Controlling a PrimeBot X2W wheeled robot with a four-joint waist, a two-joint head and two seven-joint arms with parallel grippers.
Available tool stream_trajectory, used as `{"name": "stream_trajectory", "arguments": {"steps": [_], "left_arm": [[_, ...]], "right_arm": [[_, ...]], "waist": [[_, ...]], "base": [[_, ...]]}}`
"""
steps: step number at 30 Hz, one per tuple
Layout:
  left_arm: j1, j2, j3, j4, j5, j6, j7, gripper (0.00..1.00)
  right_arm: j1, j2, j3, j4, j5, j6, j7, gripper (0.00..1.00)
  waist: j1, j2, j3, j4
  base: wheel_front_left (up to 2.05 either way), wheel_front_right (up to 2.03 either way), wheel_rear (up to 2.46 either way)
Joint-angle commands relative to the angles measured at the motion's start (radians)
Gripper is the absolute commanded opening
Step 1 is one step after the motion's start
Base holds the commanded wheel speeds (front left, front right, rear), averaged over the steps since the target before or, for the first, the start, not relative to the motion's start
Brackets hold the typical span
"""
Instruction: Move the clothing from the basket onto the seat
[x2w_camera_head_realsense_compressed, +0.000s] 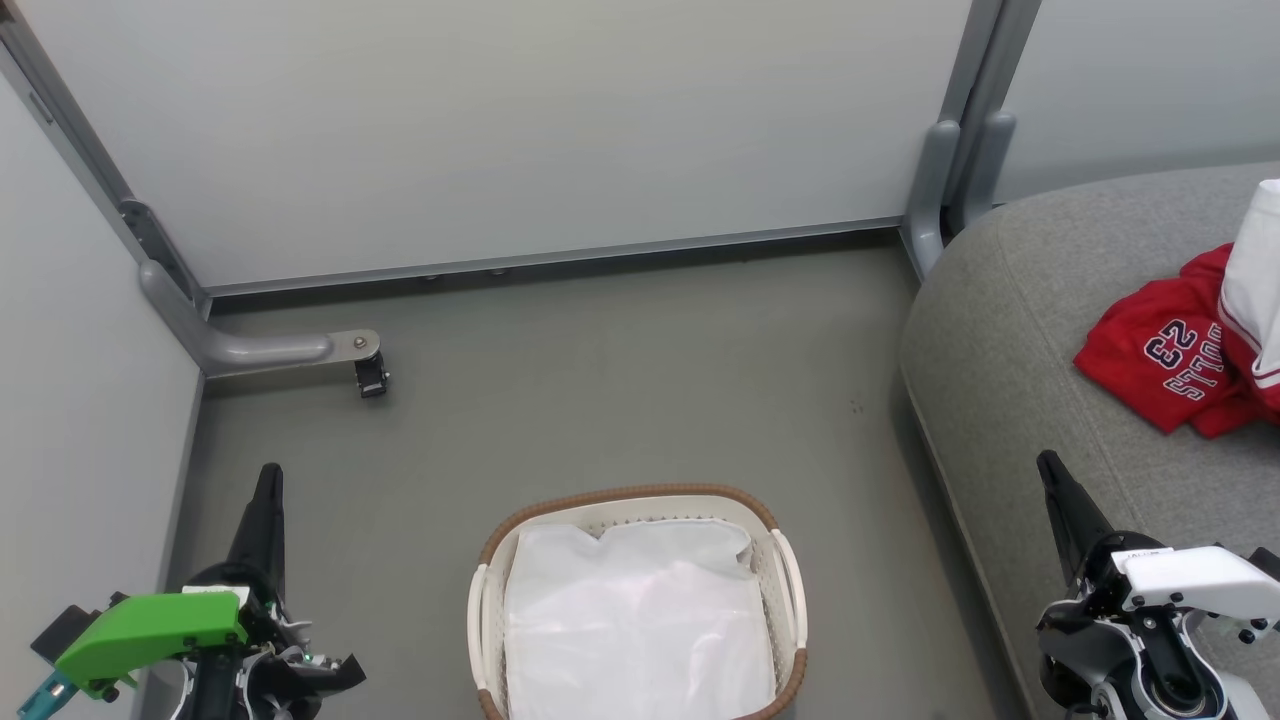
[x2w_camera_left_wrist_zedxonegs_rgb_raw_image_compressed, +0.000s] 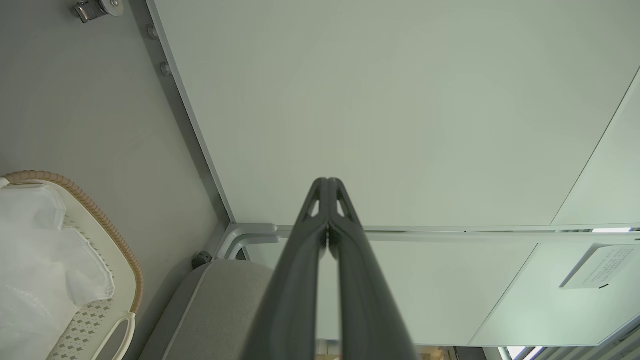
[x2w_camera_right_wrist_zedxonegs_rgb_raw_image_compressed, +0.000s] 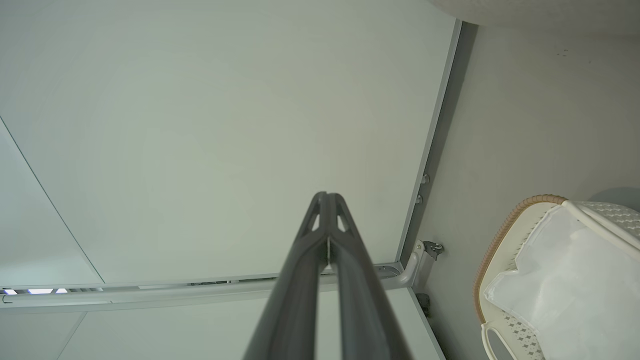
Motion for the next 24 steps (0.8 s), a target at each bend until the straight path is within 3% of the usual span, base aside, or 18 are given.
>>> {"name": "stream_trajectory", "arguments": {"steps": [1, 24], "left_arm": [[-0.009, 0.007, 0.002, -0.001, -0.003, -0.006, 0.003, 0.00], [-0.009, 0.007, 0.002, -0.001, -0.003, -0.006, 0.003, 0.00]], "right_arm": [[-0.007, -0.006, -0.002, -0.004, 0.004, 0.000, 0.002, 0.00], [-0.007, -0.006, -0.002, -0.004, 0.004, 0.000, 0.002, 0.00]], "waist": [[0.0000, 0.0000, 0.000, 0.000], [0.0000, 0.0000, 0.000, 0.000]], "base": [[0.00, 0.00, 0.00], [0.00, 0.00, 0.00]]}}
